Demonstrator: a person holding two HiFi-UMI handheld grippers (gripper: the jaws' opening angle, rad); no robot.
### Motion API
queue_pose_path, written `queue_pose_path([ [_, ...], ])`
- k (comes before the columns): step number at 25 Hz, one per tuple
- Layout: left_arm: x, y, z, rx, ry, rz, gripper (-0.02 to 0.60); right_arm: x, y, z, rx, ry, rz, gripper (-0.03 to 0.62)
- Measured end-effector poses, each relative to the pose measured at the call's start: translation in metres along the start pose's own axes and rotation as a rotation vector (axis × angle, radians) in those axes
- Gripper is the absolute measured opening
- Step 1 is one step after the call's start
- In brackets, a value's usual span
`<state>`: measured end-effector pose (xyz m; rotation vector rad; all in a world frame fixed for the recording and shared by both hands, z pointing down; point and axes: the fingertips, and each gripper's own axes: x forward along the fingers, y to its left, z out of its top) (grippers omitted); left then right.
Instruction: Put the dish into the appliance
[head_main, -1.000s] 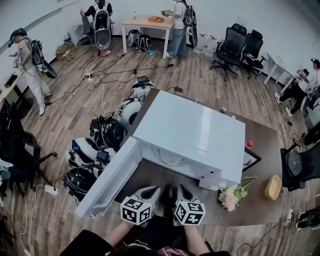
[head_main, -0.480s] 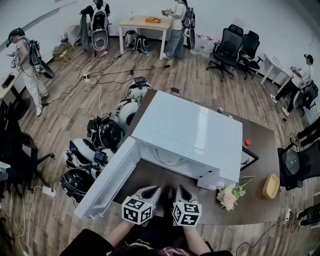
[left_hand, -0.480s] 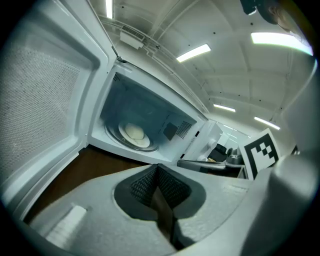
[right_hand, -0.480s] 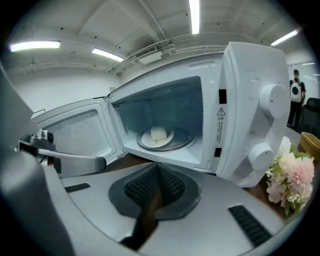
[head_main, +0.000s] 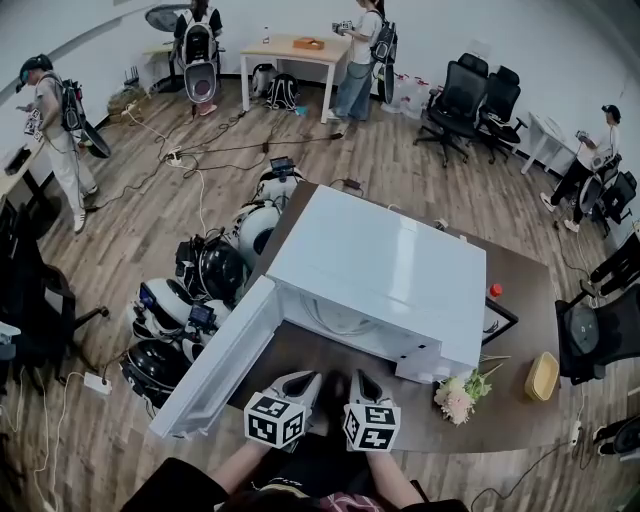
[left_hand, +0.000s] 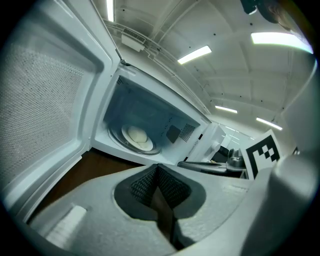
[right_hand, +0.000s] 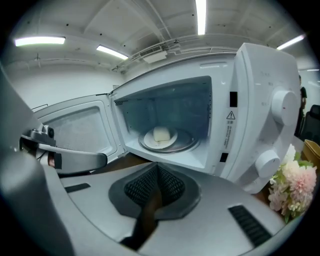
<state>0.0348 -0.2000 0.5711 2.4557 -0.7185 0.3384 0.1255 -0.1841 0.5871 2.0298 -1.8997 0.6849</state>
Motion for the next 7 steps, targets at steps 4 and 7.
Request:
queue_pose_path([
  [4, -0.0013, 0.0028, 0.001, -0.011, -0.005, 0.009, 0.009, -0.0007, 0.0017, 0.0027, -0.011, -0.008, -0.001, 0.005],
  [7, -0.0021, 0.0052, 0.002, -0.02, -0.009, 0.014, 0.009, -0.0018, 0.0011, 0.0038, -0.017, -0.017, -0.01, 0.005],
])
